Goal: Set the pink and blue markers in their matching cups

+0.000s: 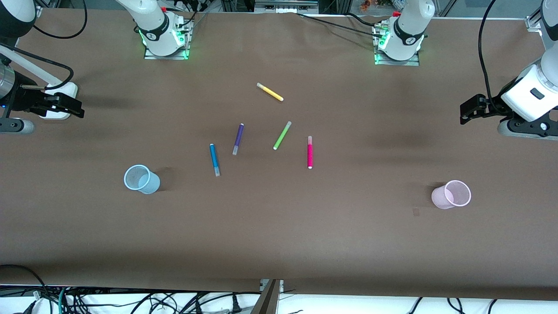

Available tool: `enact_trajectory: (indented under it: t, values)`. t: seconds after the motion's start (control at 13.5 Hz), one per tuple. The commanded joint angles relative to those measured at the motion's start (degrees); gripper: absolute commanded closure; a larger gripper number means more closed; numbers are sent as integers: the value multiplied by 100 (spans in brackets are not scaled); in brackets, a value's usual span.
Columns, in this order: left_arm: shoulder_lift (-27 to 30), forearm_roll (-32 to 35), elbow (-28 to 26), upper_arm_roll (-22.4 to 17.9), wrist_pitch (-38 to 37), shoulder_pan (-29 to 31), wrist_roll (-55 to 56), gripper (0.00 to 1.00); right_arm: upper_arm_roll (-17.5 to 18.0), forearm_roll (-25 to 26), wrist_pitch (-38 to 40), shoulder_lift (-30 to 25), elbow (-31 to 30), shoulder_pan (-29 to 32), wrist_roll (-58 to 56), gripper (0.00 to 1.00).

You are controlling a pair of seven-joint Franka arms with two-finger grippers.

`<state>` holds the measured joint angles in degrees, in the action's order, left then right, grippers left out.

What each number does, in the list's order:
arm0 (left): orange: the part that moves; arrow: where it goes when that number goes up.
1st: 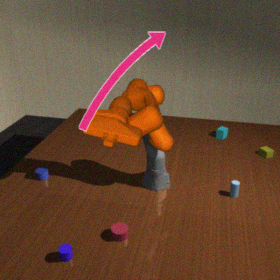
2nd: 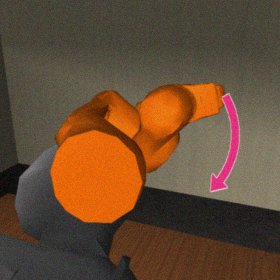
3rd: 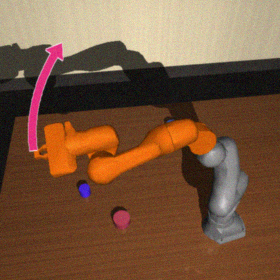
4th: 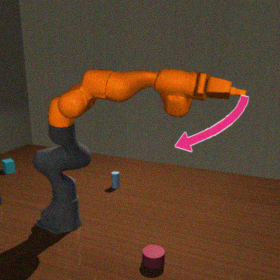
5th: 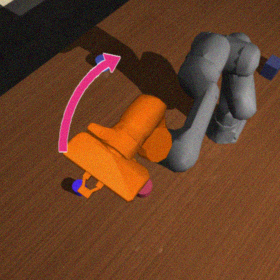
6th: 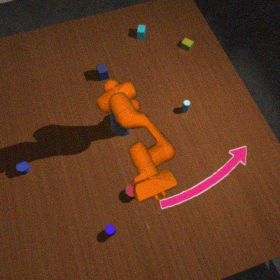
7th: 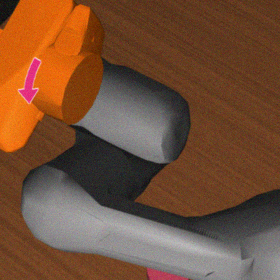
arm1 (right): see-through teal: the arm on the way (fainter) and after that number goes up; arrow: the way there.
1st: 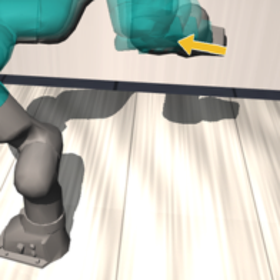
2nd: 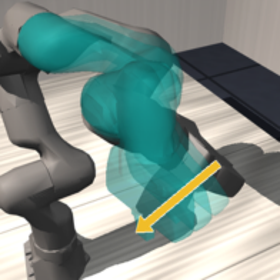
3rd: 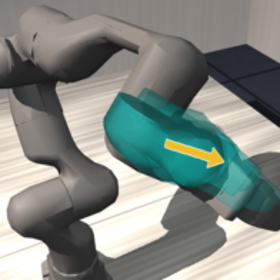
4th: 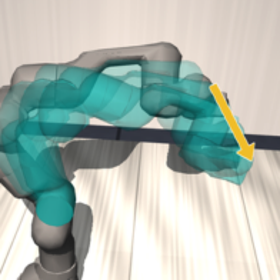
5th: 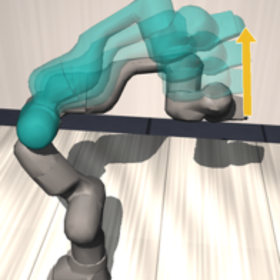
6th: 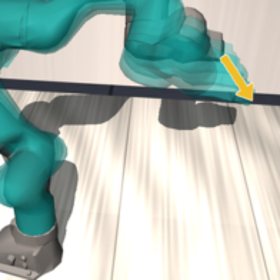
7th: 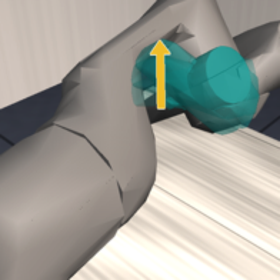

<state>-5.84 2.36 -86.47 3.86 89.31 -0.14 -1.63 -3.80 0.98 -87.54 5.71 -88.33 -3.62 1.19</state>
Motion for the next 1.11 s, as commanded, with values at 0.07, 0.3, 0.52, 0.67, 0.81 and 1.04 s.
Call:
enact_trajectory:
  t: [0.07, 0.3, 0.52, 0.67, 0.81, 1.04]
  values:
    - [-66, 133, 174, 0, -81, -4, -163, 0, -42, 69, 115, 80, 193, -68, 100, 0]
    - [-66, 133, 166, 0, -89, -4, -163, 0, -42, 86, 115, 80, 193, -68, 74, 0]
    - [-66, 133, 175, -8, -81, 22, -180, 0, -33, 86, 106, 80, 193, -68, 74, 0]
    - [-66, 133, 166, -8, -81, 31, -189, 0, -33, 78, 106, 80, 211, -68, 74, 0]
    - [-66, 133, 166, -8, -81, 40, -189, 0, -33, 43, 106, 88, 211, -77, 109, 0]
    - [-66, 133, 166, -8, -81, 75, -198, 0, 28, 16, 80, 211, 193, -182, 188, 0]
